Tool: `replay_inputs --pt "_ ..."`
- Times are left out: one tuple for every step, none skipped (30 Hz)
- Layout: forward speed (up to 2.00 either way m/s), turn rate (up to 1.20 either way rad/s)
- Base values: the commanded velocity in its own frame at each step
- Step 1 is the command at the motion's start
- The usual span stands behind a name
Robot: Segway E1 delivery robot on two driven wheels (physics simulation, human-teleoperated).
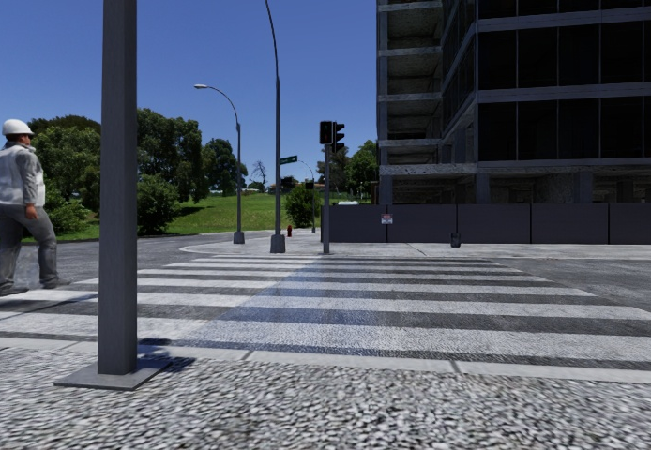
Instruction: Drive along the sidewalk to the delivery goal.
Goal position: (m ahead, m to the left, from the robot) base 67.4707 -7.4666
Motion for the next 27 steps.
replay_inputs --pt "0.0 0.0" --pt "0.0 0.0" --pt "0.0 0.0" --pt "0.71 0.0" --pt "0.71 0.0" --pt "1.43 0.0" --pt "1.64 0.0" --pt "1.73 0.0" --pt "1.73 0.0" --pt "2.0 0.0" --pt "2.0 0.0" --pt "2.0 0.0" --pt "2.0 0.0" --pt "2.0 0.0" --pt "2.0 0.0" --pt "2.0 0.0" --pt "2.0 0.0" --pt "2.0 0.0" --pt "2.0 0.0" --pt "2.0 0.0" --pt "2.0 0.0" --pt "2.0 0.0" --pt "2.0 0.0" --pt "2.0 0.0" --pt "2.0 0.0" --pt "2.0 0.0" --pt "2.0 0.0"
